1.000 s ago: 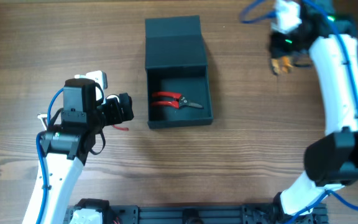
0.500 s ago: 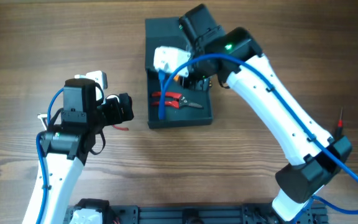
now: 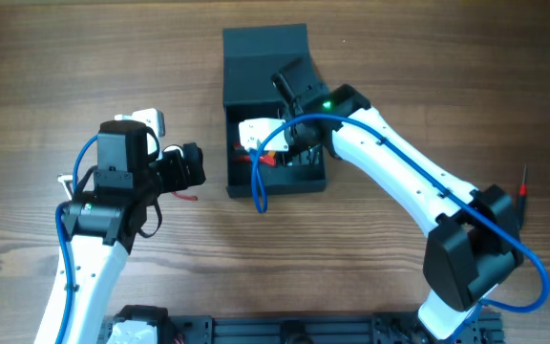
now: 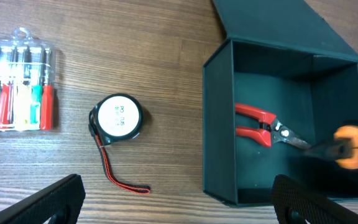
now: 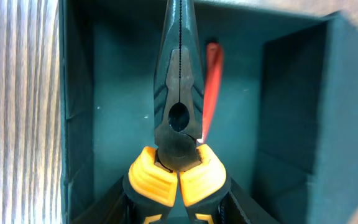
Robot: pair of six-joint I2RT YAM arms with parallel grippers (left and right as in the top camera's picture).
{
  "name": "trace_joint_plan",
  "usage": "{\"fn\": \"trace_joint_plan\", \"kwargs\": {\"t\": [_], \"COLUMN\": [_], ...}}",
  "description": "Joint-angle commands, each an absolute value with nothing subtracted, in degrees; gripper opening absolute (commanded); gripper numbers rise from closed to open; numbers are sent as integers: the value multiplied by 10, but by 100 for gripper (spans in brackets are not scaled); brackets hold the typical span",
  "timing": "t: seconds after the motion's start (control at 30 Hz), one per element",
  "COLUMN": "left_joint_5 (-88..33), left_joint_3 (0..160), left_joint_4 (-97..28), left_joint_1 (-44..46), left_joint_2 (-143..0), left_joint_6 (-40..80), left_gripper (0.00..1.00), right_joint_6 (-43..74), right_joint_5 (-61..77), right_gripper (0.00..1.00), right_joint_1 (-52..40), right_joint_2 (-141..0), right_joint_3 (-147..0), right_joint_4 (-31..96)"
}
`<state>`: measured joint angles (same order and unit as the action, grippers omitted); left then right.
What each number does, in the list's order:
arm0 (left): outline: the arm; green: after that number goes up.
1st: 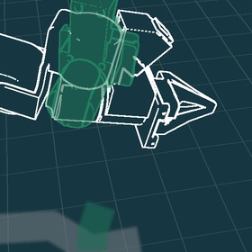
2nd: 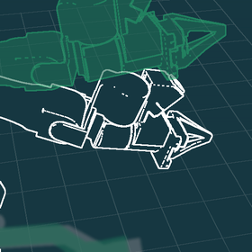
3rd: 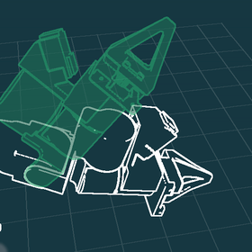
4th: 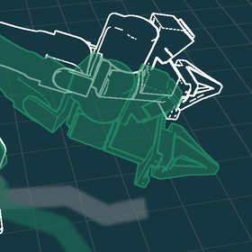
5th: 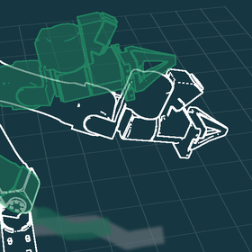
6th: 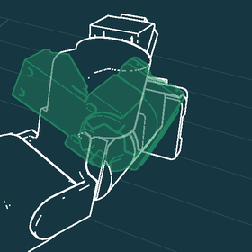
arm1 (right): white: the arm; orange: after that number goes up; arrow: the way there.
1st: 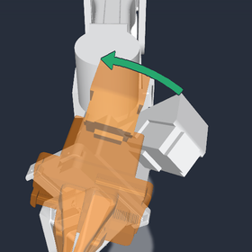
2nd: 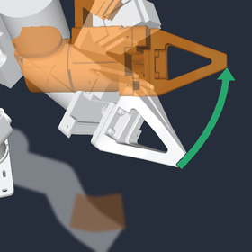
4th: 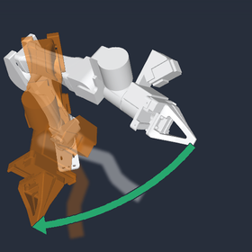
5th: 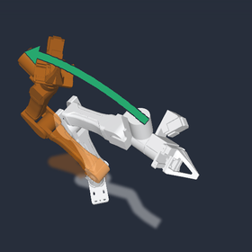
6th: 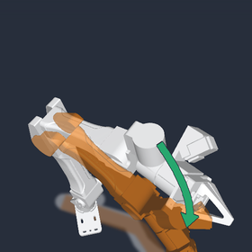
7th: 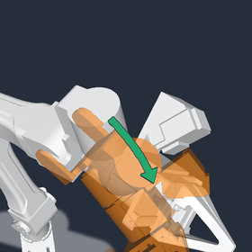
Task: Pack container
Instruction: 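Carry the pliers into the box beside the shears and release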
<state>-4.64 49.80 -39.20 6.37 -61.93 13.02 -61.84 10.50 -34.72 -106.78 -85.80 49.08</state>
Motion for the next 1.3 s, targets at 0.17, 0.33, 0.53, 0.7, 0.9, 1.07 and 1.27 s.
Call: {"fn": "trace_joint_plan", "kwargs": {"t": [0.17, 0.33, 0.53, 0.7, 0.9, 1.07, 1.27], "left_joint_5": [-58, -58, -58, -58, -58, -58, -58], "left_joint_3": [511, 511, 511, 511, 511, 511, 511], "left_joint_4": [-390, -390, -390, -390, -390, -390, -390], "left_joint_1": [67, 67, 67, 67, 67, 67, 67], "left_joint_2": [-619, -619, -619, -619, -619, -619, -619], "left_joint_6": [138, 138, 138, 138, 137, 137, 138], "left_gripper": [100, 100, 100, 100, 100, 100, 100], "right_joint_6": [-613, -592, -553, -550, -407, -229, -22], "right_joint_5": [131, 136, 137, 136, 146, 27, -102], "right_gripper": [4, 15, 59, 63, 69, 70, 89], "right_joint_1": [-349, -349, -349, -349, -349, -340, -227], "right_joint_2": [-1067, -1071, -1071, -1071, -1070, -1070, -1068], "right_joint_3": [-799, -799, -799, -799, -828, -983, -1248], "right_joint_4": [454, 454, 450, 450, 441, 502, 664]}}
